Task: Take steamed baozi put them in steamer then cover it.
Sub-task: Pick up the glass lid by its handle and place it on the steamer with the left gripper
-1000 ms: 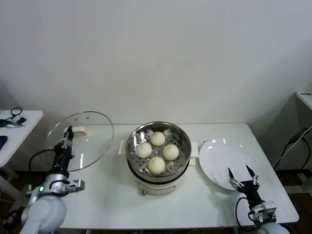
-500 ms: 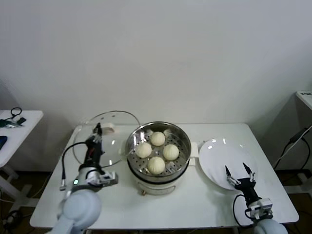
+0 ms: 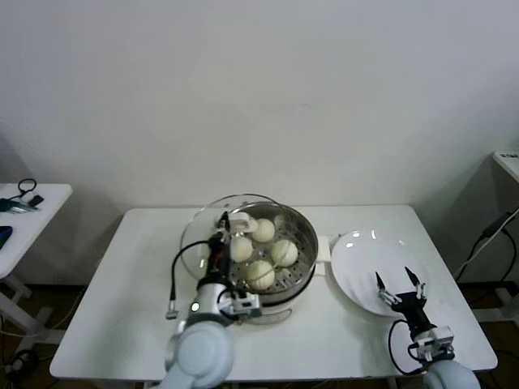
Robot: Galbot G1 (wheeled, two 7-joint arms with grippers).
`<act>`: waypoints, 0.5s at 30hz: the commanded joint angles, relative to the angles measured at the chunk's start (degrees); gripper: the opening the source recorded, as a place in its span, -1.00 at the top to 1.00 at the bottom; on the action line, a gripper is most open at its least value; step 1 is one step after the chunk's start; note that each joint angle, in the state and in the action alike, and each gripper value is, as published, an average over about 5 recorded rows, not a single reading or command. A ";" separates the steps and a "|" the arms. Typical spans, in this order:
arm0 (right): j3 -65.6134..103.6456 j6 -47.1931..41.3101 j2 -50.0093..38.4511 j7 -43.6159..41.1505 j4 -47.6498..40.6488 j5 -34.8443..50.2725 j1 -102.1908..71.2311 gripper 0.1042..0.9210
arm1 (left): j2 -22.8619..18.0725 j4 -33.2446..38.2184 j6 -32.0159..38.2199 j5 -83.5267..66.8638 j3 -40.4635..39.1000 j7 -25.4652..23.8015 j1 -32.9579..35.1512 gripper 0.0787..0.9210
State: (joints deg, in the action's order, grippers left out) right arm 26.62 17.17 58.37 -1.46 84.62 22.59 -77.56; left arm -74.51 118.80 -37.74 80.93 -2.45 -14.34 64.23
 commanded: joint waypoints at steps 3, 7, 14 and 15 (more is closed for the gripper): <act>0.28 0.72 -0.60 0.15 -0.09 0.50 -0.12 -0.76 | -11.59 -6.86 -1.36 10.62 -9.16 -0.91 -2.61 0.88; 0.31 0.98 -0.66 0.20 -0.13 0.91 -0.24 -0.76 | -12.33 -9.04 -1.86 10.54 -9.04 -0.11 -3.61 0.88; 0.31 1.32 -0.59 0.25 -0.33 1.02 -0.26 -0.76 | -11.99 -11.55 -2.10 10.79 -7.93 -0.03 -4.02 0.88; 0.33 1.34 -0.57 0.28 -0.33 1.02 -0.24 -0.76 | -11.91 -11.78 -2.09 10.89 -7.68 -0.01 -4.00 0.88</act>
State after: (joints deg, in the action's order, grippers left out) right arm 26.90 18.33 57.82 -1.28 84.34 23.44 -77.90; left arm -83.75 111.37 -39.46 89.03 -8.91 -14.57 61.21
